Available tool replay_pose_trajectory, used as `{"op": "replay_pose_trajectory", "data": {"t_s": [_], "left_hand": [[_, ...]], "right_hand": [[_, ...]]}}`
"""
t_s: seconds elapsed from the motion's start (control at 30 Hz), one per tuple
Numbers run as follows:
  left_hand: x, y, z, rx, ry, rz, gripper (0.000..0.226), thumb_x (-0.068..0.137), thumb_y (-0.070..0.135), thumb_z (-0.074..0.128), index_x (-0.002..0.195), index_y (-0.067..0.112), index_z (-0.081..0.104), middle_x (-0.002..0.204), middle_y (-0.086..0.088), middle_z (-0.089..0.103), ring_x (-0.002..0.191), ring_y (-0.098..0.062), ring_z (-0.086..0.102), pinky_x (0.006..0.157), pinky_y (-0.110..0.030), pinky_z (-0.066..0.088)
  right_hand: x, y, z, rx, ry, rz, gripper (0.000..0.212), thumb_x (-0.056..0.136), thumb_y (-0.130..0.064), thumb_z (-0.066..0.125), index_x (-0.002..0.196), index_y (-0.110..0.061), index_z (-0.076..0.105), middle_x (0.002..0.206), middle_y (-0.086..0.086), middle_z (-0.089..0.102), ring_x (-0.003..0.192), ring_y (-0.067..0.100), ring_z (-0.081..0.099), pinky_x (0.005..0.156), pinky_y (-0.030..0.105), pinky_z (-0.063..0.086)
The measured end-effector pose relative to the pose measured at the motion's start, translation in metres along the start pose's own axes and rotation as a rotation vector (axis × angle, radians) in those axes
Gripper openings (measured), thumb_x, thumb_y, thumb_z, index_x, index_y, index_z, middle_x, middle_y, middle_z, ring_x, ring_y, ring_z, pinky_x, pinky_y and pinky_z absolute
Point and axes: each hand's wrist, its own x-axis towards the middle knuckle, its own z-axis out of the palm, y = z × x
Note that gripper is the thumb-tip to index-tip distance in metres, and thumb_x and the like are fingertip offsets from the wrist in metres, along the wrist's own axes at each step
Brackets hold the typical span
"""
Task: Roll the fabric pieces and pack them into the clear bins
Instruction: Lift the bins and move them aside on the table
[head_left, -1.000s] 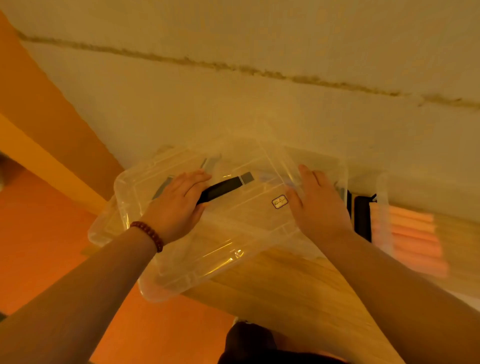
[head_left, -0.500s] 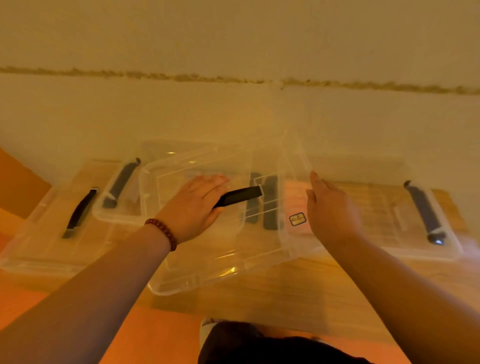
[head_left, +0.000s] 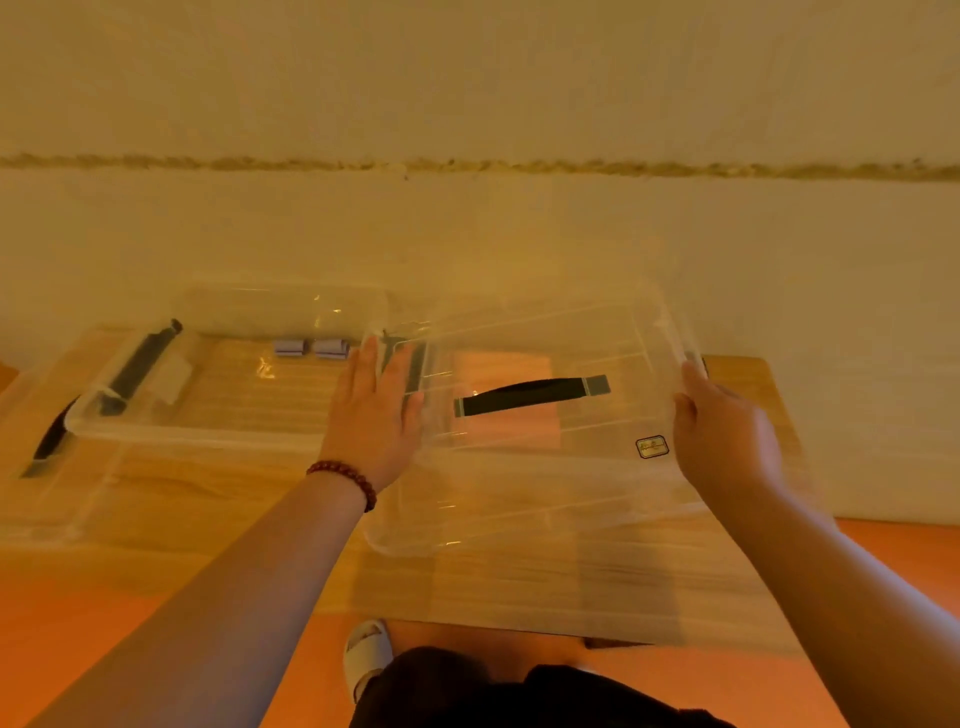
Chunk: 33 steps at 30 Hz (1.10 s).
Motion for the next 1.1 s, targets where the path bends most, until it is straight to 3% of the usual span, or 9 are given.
{"op": "replay_pose_trajectory", "data": {"t_s": [0.1, 0.3, 0.43, 0.57, 0.6, 0.67, 0.73, 0.8, 1.1], "left_hand": [[0.004, 0.025, 0.011, -0.153, -0.075, -0.057, 0.057, 0.101, 0.029, 0.037, 0.152, 0.025, 0.014, 0.161, -0.009, -0.002, 0.148, -0.025, -0.001, 0.117, -0.039, 0.014], [0.035, 0.049, 0.027, -0.190, -0.178, -0.091, 0.055, 0.103, 0.029, 0.033, 0.152, 0.029, 0.010, 0.160, -0.009, -0.001, 0.147, -0.027, 0.004, 0.117, -0.040, 0.016], [0.045, 0.049, 0.029, -0.167, -0.207, -0.096, 0.054, 0.103, 0.028, 0.032, 0.152, 0.029, 0.010, 0.160, -0.009, -0.002, 0.147, -0.027, 0.006, 0.116, -0.039, 0.017], [0.050, 0.044, 0.030, -0.124, -0.234, -0.096, 0.054, 0.103, 0.030, 0.031, 0.152, 0.030, 0.009, 0.160, -0.009, -0.004, 0.147, -0.028, 0.003, 0.117, -0.039, 0.015], [0.052, 0.043, 0.030, -0.112, -0.239, -0.095, 0.054, 0.103, 0.031, 0.031, 0.152, 0.030, 0.008, 0.160, -0.009, -0.005, 0.147, -0.027, 0.002, 0.117, -0.039, 0.015], [0.055, 0.042, 0.031, -0.083, -0.257, -0.094, 0.055, 0.103, 0.032, 0.031, 0.152, 0.031, 0.007, 0.160, -0.009, -0.007, 0.147, -0.027, 0.001, 0.118, -0.040, 0.014], [0.059, 0.043, 0.032, -0.053, -0.272, -0.092, 0.056, 0.102, 0.034, 0.030, 0.152, 0.031, 0.006, 0.160, -0.009, -0.009, 0.147, -0.028, 0.000, 0.119, -0.042, 0.015], [0.063, 0.044, 0.033, -0.026, -0.280, -0.092, 0.055, 0.102, 0.034, 0.030, 0.152, 0.031, 0.007, 0.160, -0.009, -0.010, 0.147, -0.029, -0.001, 0.119, -0.043, 0.017], [0.067, 0.046, 0.030, -0.011, -0.378, -0.096, 0.052, 0.103, 0.032, 0.029, 0.152, 0.032, 0.010, 0.159, -0.007, -0.019, 0.147, -0.027, -0.009, 0.118, -0.042, 0.013]], "right_hand": [[0.010, 0.030, -0.006, 0.052, 0.008, 0.039, 0.036, 0.099, -0.012, 0.042, 0.134, -0.014, 0.053, 0.080, 0.010, 0.052, 0.068, 0.027, 0.045, 0.057, 0.031, 0.033], [0.034, 0.046, -0.002, 0.057, 0.004, 0.097, 0.037, 0.100, -0.015, 0.040, 0.135, -0.012, 0.052, 0.083, 0.010, 0.051, 0.071, 0.027, 0.048, 0.062, 0.030, 0.036], [0.040, 0.045, 0.005, 0.024, -0.048, 0.126, 0.041, 0.103, -0.018, 0.038, 0.144, -0.017, 0.044, 0.108, 0.017, 0.061, 0.083, 0.028, 0.056, 0.059, 0.025, 0.034], [0.044, 0.039, 0.013, -0.016, -0.077, 0.149, 0.045, 0.104, -0.020, 0.035, 0.149, -0.016, 0.035, 0.134, 0.016, 0.054, 0.108, 0.035, 0.060, 0.068, 0.029, 0.039], [0.045, 0.037, 0.014, -0.038, -0.097, 0.142, 0.047, 0.104, -0.023, 0.033, 0.151, -0.015, 0.031, 0.145, 0.013, 0.046, 0.118, 0.034, 0.056, 0.072, 0.032, 0.044], [0.045, 0.035, 0.016, -0.104, -0.158, 0.085, 0.056, 0.105, -0.035, 0.028, 0.155, -0.016, 0.014, 0.162, 0.005, 0.017, 0.142, 0.028, 0.033, 0.098, 0.039, 0.044], [0.046, 0.036, 0.018, -0.180, -0.212, 0.007, 0.065, 0.103, -0.046, 0.021, 0.155, -0.017, -0.002, 0.163, 0.003, -0.004, 0.150, 0.020, 0.002, 0.117, 0.039, 0.021], [0.051, 0.038, 0.020, -0.218, -0.236, -0.027, 0.068, 0.101, -0.051, 0.016, 0.154, -0.016, -0.008, 0.162, 0.004, -0.011, 0.149, 0.018, -0.008, 0.119, 0.037, 0.011], [0.056, 0.035, 0.027, -0.187, -0.273, -0.035, 0.065, 0.104, -0.043, 0.017, 0.154, -0.009, -0.007, 0.162, 0.007, -0.014, 0.149, 0.019, -0.010, 0.119, 0.035, 0.010]]}}
